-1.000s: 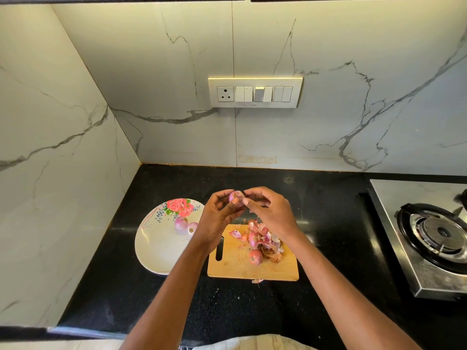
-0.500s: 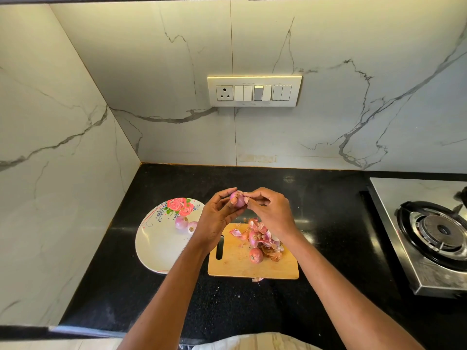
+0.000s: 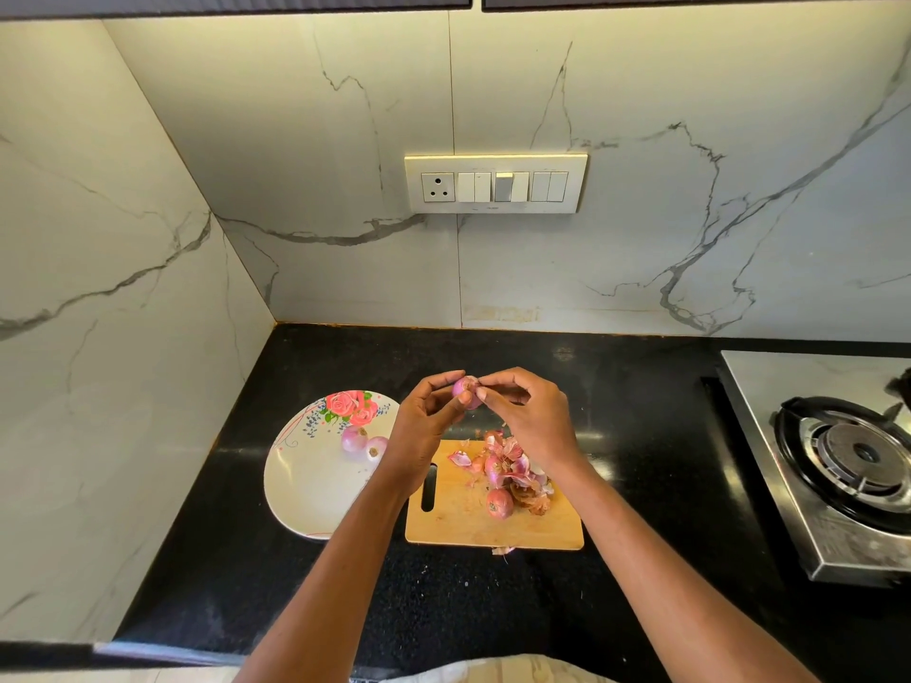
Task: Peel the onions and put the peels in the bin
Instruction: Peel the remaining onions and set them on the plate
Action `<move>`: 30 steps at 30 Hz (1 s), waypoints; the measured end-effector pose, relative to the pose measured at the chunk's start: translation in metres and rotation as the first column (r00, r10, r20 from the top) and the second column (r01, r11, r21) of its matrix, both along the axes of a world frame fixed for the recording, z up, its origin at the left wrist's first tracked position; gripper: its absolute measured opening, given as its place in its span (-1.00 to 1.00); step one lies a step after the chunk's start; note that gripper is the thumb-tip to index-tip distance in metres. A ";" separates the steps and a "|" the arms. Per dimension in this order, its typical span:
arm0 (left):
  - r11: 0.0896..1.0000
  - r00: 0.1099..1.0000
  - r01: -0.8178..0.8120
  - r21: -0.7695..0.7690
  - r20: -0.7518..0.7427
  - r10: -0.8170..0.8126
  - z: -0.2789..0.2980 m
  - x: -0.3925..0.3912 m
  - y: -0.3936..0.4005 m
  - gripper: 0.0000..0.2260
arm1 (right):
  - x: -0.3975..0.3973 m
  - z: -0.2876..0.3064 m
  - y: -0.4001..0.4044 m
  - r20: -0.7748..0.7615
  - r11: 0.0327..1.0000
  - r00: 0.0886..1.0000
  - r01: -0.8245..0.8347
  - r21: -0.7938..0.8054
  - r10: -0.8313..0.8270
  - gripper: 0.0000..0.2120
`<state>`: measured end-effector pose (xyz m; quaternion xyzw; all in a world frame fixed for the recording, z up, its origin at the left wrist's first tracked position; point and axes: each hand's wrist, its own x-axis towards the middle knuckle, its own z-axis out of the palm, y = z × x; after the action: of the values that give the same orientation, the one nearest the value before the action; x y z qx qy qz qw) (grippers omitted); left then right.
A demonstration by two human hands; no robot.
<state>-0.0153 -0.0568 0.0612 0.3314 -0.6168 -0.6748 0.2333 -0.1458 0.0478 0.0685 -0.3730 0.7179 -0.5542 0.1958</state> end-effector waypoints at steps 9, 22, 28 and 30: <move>0.999 0.999 -0.026 -0.032 0.020 0.027 -0.001 -0.001 -0.001 -0.67 | 0.009 0.003 -0.002 0.007 0.997 0.997 0.077 -0.002 -0.077 -0.70; 0.999 0.998 -0.037 0.039 -0.057 0.039 0.006 0.003 0.001 -0.54 | -0.010 -0.008 0.005 -0.005 0.987 0.990 0.143 0.071 -0.143 -0.77; 0.995 0.996 -0.032 0.095 -0.083 0.040 0.007 0.002 0.001 -0.55 | -0.021 -0.020 0.011 -0.088 0.958 0.994 0.089 0.272 -0.067 -0.90; 0.996 0.996 -0.034 0.084 -0.075 0.040 0.007 0.001 0.000 -0.55 | -0.021 -0.024 0.013 -0.122 0.948 0.993 0.042 0.314 -0.004 -0.89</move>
<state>-0.0142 -0.0565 0.0679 0.3259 -0.5729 -0.7074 0.2553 -0.1672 0.0607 0.0447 -0.3611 0.8120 -0.4110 0.2031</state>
